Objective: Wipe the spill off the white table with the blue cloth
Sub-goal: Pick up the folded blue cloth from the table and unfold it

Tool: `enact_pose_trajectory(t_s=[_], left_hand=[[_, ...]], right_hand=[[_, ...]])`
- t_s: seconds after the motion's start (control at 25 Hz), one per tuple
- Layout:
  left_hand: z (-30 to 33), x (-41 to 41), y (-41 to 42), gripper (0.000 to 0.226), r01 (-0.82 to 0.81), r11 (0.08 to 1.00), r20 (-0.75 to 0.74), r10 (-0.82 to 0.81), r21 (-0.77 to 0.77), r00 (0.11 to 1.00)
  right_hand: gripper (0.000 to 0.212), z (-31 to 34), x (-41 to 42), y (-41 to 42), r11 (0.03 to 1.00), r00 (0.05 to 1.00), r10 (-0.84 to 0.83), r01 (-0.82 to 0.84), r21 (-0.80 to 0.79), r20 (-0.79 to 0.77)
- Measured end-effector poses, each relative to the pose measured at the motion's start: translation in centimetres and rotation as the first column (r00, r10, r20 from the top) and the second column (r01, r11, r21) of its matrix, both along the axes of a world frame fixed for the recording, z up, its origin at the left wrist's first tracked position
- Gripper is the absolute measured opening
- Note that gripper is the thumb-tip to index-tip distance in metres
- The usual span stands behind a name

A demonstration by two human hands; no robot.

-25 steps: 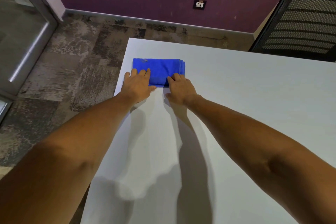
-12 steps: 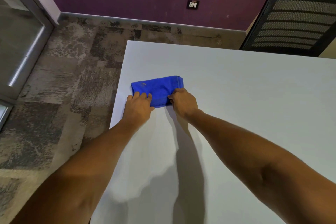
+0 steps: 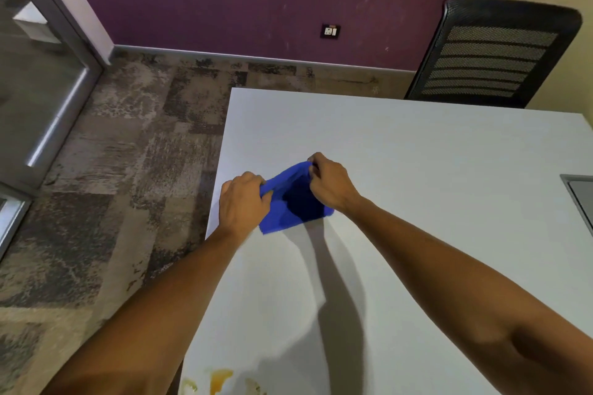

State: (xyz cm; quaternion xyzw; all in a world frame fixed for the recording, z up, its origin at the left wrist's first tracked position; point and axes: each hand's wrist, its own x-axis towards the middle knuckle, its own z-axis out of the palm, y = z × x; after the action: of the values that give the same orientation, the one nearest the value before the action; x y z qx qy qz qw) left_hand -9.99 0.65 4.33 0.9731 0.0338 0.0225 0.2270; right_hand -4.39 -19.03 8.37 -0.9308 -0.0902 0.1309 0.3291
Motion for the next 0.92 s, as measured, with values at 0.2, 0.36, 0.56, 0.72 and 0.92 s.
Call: enact_pose_trajectory(t_s=[0.2,0.36,0.56,0.72,0.92], left_hand=[[4.4,-3.7,1.0,0.016,-0.025,0.832,0.014,0.039,-0.554,0.999],[8.3,-7.2,0.7,0.033,-0.067,0.726,0.005,0.097,-0.684,0.995],[15.1,-12.8,0.2,0.046,-0.068,0.623,0.02,0.132,-0.779,0.991],[18.5,-16.9,0.1,0.062,-0.085,0.583,-0.054,0.071,-0.808,0.996],[21.3,-21.0,-1.0,0.042,-0.13,0.417,-0.174,-0.069,-0.9,0.982]], right_hand=[[0.019,3.9,-3.2,-1.8,0.961,0.987,-0.16,0.162,0.224,-0.027],[0.021,7.6,-6.5,-2.8,0.907,0.971,-0.237,0.228,0.354,-0.018],[0.017,14.0,-12.9,-3.9,0.86,0.96,-0.276,0.223,0.46,0.049],[0.026,16.3,-19.0,-5.2,0.696,0.922,-0.378,0.341,0.632,-0.082],[0.088,13.7,-27.4,-5.5,0.544,0.86,-0.147,0.483,0.686,-0.489]])
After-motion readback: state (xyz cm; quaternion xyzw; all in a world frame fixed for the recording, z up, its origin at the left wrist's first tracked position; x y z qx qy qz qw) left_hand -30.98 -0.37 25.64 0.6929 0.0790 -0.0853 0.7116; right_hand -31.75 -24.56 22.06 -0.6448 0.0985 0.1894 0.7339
